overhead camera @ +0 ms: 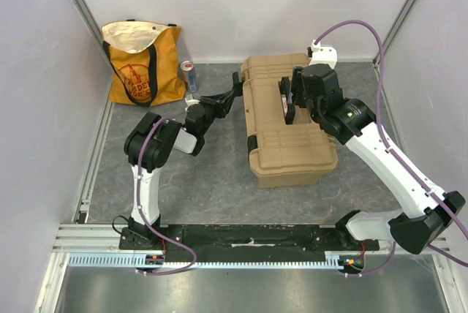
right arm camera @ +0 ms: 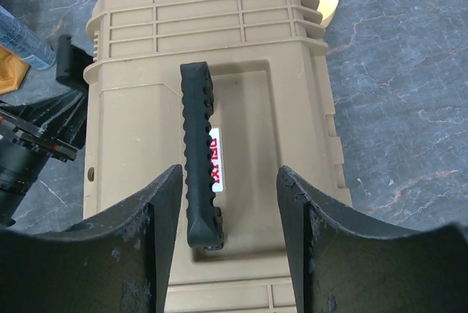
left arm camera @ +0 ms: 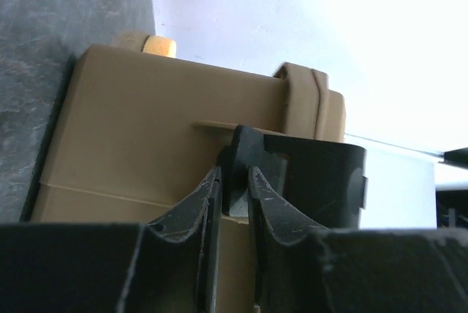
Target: Pack the tool kit
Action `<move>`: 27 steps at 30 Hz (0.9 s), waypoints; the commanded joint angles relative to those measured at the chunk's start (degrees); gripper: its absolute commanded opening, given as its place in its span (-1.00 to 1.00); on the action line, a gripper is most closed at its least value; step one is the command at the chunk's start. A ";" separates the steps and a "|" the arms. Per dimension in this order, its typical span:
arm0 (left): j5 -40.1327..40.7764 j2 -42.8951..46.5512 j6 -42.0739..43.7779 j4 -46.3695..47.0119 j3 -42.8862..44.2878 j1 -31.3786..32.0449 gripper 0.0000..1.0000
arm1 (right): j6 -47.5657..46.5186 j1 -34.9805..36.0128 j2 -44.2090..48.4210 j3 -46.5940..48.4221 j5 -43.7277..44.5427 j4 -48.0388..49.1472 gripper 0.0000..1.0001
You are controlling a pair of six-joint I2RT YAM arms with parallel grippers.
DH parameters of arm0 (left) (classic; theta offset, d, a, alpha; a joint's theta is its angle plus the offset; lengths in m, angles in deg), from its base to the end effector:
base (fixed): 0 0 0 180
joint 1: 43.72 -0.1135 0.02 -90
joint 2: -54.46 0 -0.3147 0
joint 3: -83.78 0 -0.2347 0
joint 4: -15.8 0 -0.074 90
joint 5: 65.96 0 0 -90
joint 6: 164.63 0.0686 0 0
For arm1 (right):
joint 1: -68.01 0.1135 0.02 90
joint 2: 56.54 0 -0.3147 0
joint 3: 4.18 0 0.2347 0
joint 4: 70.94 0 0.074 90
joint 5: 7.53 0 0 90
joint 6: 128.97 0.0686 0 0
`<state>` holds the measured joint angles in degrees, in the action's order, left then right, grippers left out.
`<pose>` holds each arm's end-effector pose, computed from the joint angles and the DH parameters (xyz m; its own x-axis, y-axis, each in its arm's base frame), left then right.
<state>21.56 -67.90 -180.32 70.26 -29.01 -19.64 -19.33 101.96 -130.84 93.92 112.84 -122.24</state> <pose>0.4234 -0.1925 0.1850 -0.4275 -0.8625 0.2709 -0.1315 -0.2372 -0.9625 0.2415 0.1207 0.4497 -0.3977 0.0819 -0.9139 0.0253 0.9966 0.0783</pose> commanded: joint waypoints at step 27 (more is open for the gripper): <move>-11.23 9.87 27.38 -22.43 10.35 1.59 -0.35 | -17.17 4.10 -19.99 9.96 6.09 18.37 0.88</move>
<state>15.98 -58.22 -157.18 48.95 -21.25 -19.84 -32.66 105.96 -147.45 99.39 113.96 -111.27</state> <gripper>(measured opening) 0.323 0.924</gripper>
